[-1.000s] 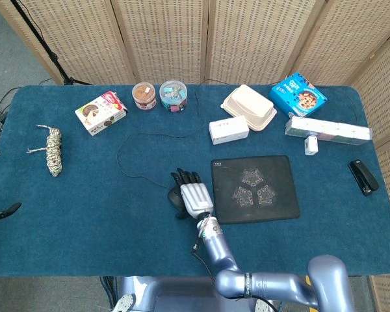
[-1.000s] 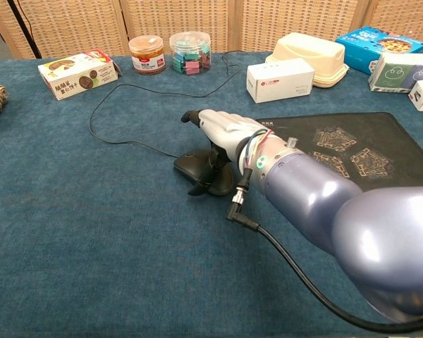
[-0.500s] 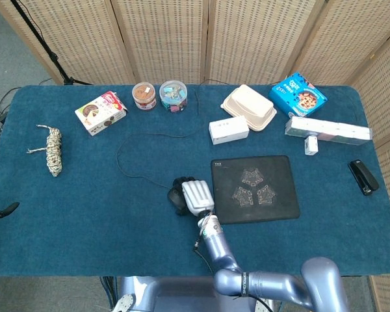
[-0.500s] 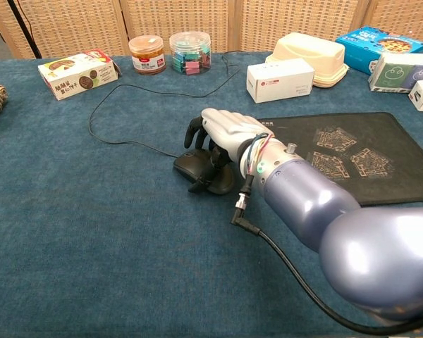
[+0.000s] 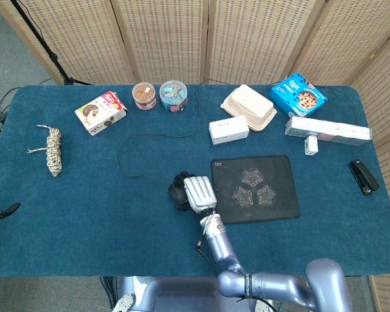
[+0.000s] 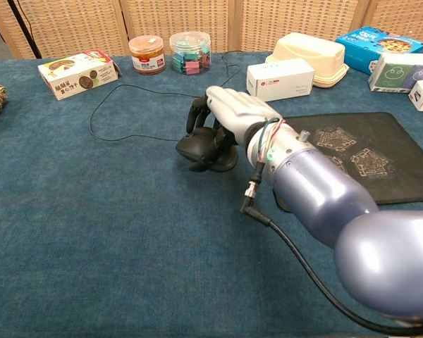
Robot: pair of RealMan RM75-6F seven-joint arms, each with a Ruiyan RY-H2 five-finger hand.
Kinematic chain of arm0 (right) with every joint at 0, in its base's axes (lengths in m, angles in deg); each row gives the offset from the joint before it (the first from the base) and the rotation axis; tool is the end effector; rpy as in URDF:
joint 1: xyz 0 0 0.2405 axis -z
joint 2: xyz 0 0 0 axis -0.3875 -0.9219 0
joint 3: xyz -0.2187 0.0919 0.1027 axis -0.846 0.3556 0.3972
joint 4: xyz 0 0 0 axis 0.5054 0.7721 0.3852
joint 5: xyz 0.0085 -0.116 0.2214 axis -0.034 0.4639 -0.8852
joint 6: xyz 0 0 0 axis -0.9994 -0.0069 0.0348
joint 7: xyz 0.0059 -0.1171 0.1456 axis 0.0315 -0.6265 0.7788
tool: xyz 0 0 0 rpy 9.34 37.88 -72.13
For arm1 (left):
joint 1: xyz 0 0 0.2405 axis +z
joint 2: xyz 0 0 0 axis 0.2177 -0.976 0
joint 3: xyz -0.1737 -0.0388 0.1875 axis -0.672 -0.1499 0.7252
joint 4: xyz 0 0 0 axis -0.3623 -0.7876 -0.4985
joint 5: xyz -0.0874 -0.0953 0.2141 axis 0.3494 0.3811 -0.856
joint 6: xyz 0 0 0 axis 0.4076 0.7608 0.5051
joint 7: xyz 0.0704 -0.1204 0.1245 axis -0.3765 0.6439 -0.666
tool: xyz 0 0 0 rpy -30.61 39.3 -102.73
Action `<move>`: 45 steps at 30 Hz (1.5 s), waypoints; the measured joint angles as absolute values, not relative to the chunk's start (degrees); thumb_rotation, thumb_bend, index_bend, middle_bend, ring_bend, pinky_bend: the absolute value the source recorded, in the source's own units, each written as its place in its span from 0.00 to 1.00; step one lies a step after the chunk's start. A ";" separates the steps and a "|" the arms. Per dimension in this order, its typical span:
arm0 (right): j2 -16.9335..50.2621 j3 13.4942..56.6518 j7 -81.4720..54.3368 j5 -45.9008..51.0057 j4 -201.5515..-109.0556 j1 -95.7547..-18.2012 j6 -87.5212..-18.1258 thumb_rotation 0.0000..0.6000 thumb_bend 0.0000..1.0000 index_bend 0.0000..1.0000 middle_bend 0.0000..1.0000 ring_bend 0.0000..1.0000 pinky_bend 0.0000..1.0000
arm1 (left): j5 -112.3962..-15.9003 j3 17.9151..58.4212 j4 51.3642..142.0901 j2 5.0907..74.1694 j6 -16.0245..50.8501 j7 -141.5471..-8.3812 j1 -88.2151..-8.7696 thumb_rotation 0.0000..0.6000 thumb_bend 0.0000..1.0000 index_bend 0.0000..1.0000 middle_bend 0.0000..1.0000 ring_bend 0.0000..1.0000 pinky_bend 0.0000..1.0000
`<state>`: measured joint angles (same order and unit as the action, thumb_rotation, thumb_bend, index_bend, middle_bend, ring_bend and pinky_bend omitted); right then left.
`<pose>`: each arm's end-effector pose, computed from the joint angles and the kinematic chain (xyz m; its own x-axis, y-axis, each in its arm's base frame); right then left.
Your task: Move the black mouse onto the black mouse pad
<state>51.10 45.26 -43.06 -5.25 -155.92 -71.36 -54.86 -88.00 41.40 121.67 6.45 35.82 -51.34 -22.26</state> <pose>-0.0140 -0.3666 -0.1600 0.1568 -0.2348 0.9593 -0.9610 -0.2602 0.0934 -0.3079 0.2633 0.1976 0.1523 -0.0178 0.9882 0.9849 -0.0806 -0.1532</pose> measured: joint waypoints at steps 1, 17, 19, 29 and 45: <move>50.51 45.47 -43.11 -5.03 -156.50 -71.18 -55.27 1.00 0.31 0.43 0.50 0.45 0.54 | -87.97 41.38 121.71 6.45 35.75 -51.39 -22.28 1.00 0.14 0.00 0.00 0.00 0.00; 39.32 49.60 -39.64 -7.23 -164.30 -61.29 -64.20 1.00 0.43 0.46 0.52 0.46 0.54 | -88.82 41.86 122.40 6.39 35.48 -51.88 -22.08 1.00 0.15 0.00 0.00 0.00 0.00; 38.75 49.36 -38.40 -7.30 -164.63 -59.65 -65.74 1.00 0.43 0.46 0.52 0.46 0.54 | -88.90 41.90 122.49 6.40 35.50 -52.03 -22.05 1.00 0.15 0.00 0.00 0.00 0.00; 38.74 45.21 -31.97 -4.71 -163.24 -54.14 -68.72 1.00 0.43 0.46 0.52 0.46 0.54 | -88.78 42.02 123.29 6.68 35.00 -53.93 -22.13 1.00 0.14 0.00 0.00 0.00 0.00; 45.99 43.97 -28.17 -3.18 -147.42 -53.89 -65.62 1.00 0.43 0.46 0.52 0.46 0.54 | -87.57 41.69 123.19 6.83 34.03 -54.56 -22.38 1.00 0.14 0.00 0.00 0.00 0.00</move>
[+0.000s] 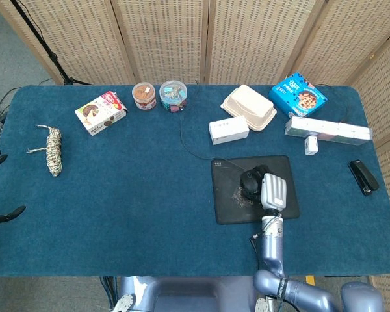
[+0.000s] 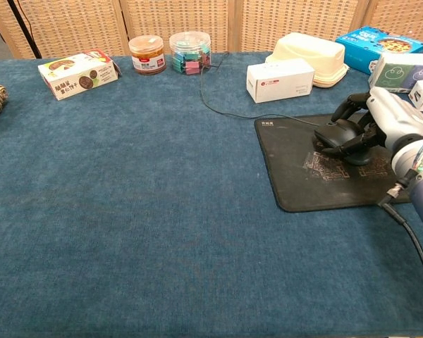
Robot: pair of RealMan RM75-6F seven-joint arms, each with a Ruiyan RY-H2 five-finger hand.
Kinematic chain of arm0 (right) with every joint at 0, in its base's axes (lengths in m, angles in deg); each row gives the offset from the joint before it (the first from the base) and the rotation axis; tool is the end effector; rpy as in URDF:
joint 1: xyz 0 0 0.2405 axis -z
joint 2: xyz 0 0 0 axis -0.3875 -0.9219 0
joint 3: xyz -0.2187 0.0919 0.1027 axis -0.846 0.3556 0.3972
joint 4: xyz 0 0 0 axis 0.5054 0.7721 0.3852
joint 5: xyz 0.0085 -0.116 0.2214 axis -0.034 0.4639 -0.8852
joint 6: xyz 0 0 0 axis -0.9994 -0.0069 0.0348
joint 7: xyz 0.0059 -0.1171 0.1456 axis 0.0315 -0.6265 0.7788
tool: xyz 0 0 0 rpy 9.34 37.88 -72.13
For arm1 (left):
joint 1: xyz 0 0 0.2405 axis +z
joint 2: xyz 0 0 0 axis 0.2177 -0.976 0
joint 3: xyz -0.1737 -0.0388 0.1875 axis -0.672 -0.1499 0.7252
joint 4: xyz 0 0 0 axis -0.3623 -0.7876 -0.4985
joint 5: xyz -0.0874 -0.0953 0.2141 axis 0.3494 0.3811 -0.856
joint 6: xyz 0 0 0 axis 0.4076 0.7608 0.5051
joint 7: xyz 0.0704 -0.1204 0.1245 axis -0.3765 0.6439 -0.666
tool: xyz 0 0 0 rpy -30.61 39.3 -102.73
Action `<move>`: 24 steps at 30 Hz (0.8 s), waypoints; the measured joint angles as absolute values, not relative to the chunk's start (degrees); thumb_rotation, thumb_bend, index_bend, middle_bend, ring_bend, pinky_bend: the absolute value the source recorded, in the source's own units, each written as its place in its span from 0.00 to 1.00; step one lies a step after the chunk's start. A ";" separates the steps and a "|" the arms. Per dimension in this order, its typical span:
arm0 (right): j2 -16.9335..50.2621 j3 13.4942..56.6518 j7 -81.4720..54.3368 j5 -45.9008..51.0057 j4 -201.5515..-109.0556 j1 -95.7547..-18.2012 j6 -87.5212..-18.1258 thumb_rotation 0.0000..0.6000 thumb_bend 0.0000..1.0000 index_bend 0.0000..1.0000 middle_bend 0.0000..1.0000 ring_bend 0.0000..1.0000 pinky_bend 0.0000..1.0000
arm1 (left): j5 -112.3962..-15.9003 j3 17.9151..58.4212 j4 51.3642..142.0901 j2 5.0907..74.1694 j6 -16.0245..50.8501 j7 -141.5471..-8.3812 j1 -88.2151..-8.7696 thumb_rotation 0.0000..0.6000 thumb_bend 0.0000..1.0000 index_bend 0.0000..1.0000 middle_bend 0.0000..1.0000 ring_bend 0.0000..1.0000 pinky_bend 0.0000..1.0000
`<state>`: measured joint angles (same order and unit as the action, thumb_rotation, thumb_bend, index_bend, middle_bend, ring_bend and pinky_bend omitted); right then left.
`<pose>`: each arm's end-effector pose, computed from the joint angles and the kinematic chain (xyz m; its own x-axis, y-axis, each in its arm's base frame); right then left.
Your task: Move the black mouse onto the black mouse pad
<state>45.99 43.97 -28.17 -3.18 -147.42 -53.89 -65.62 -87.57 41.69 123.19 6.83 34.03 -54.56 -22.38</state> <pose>-0.2006 -0.3771 -0.0921 0.0642 0.0175 0.9978 -0.9871 0.1483 0.0609 -0.3062 0.2619 0.1859 0.1771 0.0151 0.9841 0.9823 -0.0645 -0.1758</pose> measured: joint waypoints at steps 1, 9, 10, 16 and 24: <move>46.33 44.06 -27.92 -3.15 -146.70 -53.91 -65.33 1.00 0.43 0.46 0.52 0.46 0.54 | -87.52 41.67 123.17 6.83 33.95 -54.50 -22.40 1.00 0.14 0.00 0.00 0.00 0.00; 48.15 45.53 -26.05 -3.03 -142.13 -54.40 -63.25 1.00 0.44 0.46 0.52 0.46 0.54 | -87.37 41.53 122.71 6.75 33.96 -53.82 -22.35 1.00 0.15 0.00 0.00 0.00 0.00; 48.38 45.79 -25.82 -2.96 -141.74 -54.47 -63.06 1.00 0.43 0.46 0.52 0.46 0.54 | -87.31 41.50 122.67 6.74 33.93 -53.71 -22.36 1.00 0.14 0.00 0.00 0.00 0.00; 49.35 46.97 -24.95 -3.04 -140.46 -54.70 -62.26 1.00 0.43 0.39 0.46 0.39 0.46 | -87.40 41.45 122.59 6.68 33.80 -53.47 -22.40 1.00 0.14 0.00 0.00 0.00 0.00; 47.95 46.83 -23.59 -2.72 -142.86 -53.81 -60.43 1.00 0.43 0.01 0.00 0.00 0.00 | -87.33 41.26 122.27 6.59 34.06 -52.61 -22.26 1.00 0.15 0.00 0.00 0.00 0.00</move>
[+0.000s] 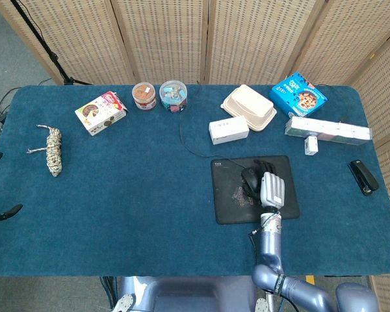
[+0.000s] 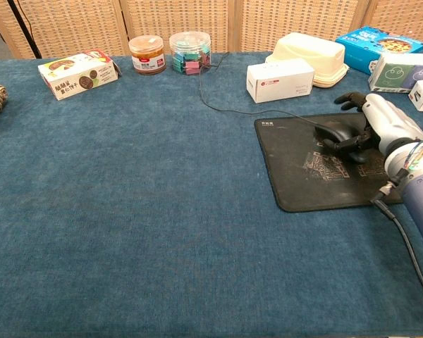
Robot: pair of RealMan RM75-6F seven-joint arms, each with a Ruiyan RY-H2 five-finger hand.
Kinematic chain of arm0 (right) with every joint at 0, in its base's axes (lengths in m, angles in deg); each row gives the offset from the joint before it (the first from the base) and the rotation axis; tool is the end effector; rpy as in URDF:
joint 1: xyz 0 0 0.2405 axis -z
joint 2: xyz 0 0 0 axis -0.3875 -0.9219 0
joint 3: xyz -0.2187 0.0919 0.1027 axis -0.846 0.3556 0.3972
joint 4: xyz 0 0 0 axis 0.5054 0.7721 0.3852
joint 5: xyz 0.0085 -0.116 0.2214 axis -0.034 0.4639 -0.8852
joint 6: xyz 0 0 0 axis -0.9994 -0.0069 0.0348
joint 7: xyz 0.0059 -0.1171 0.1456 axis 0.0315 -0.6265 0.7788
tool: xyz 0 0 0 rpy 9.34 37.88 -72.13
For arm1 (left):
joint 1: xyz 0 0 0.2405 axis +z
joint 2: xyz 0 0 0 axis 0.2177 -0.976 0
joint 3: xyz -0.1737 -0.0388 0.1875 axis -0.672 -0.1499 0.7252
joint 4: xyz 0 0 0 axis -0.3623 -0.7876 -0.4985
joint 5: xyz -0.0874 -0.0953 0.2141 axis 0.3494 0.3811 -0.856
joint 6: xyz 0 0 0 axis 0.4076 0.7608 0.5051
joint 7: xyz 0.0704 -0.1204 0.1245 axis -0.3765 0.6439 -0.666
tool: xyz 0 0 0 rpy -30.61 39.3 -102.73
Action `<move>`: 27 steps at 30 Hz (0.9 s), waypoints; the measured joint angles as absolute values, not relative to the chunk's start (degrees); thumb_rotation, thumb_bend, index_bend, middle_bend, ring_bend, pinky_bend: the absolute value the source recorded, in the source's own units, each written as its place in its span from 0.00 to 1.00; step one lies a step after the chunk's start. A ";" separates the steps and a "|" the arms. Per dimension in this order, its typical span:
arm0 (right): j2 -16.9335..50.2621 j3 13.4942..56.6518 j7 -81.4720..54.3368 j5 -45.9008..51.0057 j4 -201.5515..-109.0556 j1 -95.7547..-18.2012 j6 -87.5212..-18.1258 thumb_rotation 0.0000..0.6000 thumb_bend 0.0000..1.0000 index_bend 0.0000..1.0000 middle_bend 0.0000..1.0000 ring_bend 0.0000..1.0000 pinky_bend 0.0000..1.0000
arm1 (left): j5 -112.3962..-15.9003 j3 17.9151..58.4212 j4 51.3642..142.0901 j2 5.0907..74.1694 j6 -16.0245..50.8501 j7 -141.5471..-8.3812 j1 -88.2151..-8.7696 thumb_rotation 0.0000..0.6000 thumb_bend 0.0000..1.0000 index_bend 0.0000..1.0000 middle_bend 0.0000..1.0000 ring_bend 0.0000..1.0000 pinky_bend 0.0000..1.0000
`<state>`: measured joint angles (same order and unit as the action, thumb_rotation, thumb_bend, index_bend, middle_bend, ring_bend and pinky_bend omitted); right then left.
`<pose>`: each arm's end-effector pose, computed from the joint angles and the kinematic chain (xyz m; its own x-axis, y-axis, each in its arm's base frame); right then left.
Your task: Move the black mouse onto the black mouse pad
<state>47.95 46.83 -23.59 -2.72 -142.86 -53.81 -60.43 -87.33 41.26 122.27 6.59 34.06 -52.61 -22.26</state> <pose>-0.2098 -0.3876 -0.1035 -0.0095 -0.0074 0.9999 -0.9852 0.1712 -0.0081 -0.3099 0.2638 0.1916 0.1614 0.0052 0.9869 0.9851 -0.0605 -0.1608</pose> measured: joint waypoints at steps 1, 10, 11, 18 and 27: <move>47.45 46.65 -23.57 -2.40 -144.02 -53.56 -60.50 1.00 0.43 0.00 0.00 0.00 0.00 | -87.41 41.29 122.29 6.59 34.08 -52.64 -22.24 1.00 0.15 0.00 0.00 0.00 0.00; 43.11 45.89 -25.27 0.50 -154.72 -51.66 -63.78 1.00 0.43 0.00 0.00 0.00 0.00 | -87.80 41.45 122.52 6.75 34.37 -53.44 -22.08 1.00 0.15 0.00 0.00 0.00 0.00; 42.45 45.81 -25.69 0.76 -156.44 -51.38 -64.25 1.00 0.43 0.00 0.00 0.00 0.00 | -87.80 41.46 122.58 6.79 34.36 -53.65 -22.08 1.00 0.15 0.00 0.00 0.00 0.00; 35.25 44.59 -28.85 4.26 -170.77 -48.48 -68.53 1.00 0.43 0.00 0.00 0.00 0.00 | -88.26 41.73 123.07 7.11 34.44 -55.13 -22.04 1.00 0.15 0.00 0.00 0.00 0.00; 23.75 39.18 -28.24 11.76 -177.13 -44.24 -70.09 1.00 0.00 0.00 0.00 0.00 0.00 | -89.26 42.46 123.64 7.73 34.83 -57.97 -21.70 1.00 0.14 0.00 0.00 0.00 0.00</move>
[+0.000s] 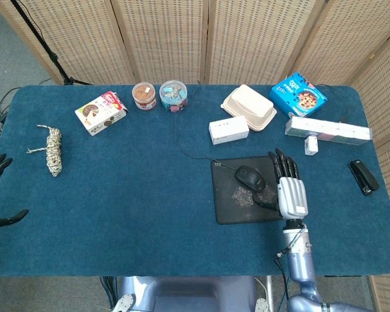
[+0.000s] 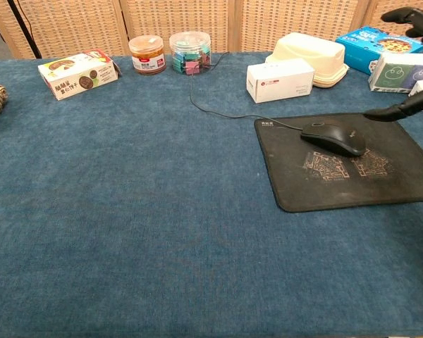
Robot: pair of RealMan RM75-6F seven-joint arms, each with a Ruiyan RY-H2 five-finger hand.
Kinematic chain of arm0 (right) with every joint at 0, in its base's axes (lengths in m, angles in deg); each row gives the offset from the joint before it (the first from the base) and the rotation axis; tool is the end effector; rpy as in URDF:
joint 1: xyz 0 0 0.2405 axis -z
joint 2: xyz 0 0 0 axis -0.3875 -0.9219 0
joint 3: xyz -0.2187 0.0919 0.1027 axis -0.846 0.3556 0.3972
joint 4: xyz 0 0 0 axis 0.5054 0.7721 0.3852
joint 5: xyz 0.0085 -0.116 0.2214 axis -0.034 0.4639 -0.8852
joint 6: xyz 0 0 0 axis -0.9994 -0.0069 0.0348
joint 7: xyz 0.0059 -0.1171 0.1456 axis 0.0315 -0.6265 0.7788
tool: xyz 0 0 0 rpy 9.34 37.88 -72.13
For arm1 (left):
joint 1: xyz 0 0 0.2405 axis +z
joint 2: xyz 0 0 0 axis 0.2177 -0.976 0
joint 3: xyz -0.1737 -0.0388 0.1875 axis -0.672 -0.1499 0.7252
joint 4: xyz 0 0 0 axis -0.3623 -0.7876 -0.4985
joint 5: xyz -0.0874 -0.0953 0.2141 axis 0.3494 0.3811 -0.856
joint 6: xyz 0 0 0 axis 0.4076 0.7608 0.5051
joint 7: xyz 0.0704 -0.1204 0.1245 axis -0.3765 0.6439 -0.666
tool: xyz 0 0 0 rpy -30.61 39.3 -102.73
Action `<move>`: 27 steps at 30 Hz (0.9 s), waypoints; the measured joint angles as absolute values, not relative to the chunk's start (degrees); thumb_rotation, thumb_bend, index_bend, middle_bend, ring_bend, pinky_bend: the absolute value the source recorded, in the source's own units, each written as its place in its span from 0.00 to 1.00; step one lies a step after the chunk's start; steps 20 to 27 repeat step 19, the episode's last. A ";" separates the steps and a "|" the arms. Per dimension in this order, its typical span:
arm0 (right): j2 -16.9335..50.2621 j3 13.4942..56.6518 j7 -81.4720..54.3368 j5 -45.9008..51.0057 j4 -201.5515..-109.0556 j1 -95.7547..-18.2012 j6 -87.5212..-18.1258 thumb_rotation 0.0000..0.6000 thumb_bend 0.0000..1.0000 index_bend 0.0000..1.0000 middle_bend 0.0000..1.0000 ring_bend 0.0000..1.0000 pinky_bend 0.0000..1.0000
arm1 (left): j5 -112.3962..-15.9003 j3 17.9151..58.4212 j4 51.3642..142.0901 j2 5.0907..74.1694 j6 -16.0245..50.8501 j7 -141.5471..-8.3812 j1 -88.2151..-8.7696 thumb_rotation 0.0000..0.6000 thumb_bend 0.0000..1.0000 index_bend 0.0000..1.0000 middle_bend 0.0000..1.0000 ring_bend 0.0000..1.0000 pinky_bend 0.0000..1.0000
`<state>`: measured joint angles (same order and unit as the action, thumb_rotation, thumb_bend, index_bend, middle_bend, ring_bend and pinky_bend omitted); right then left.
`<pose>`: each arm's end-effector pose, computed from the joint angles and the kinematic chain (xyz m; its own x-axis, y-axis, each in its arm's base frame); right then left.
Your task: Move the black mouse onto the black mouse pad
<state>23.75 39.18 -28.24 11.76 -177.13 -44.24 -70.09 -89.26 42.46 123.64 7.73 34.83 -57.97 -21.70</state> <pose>-0.1763 -0.3275 0.0081 0.0437 0.0562 0.9975 -0.9957 -0.0787 0.0481 -0.3028 0.2542 0.1768 0.2180 0.0245 0.9756 0.9731 -0.0811 -0.2154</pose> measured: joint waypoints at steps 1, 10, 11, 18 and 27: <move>22.30 38.34 -27.49 12.71 -177.10 -43.73 -70.05 1.00 0.00 0.00 0.00 0.00 0.00 | -89.35 42.59 123.75 7.85 34.98 -58.54 -21.57 1.00 0.14 0.00 0.00 0.00 0.00; 10.61 30.66 -14.19 21.48 -171.03 -37.69 -71.31 1.00 0.00 0.00 0.00 0.00 0.00 | -89.36 44.12 124.68 10.09 36.01 -62.82 -19.92 1.00 0.14 0.00 0.00 0.00 0.00; 9.79 29.94 -13.03 22.21 -170.18 -36.90 -71.73 1.00 0.00 0.00 0.00 0.00 0.00 | -89.19 44.34 124.52 10.42 35.96 -63.05 -19.72 1.00 0.14 0.00 0.00 0.00 0.00; 6.24 26.85 -9.76 24.75 -167.15 -32.11 -75.88 1.00 0.00 0.00 0.00 0.00 0.00 | -87.77 44.92 123.18 12.52 36.33 -66.43 -18.56 1.00 0.14 0.00 0.00 0.00 0.00; 6.06 26.66 -10.05 25.05 -166.95 -31.57 -76.67 1.00 0.00 0.00 0.00 0.00 0.00 | -87.58 44.95 122.98 12.88 36.48 -67.06 -18.39 1.00 0.14 0.00 0.00 0.00 0.00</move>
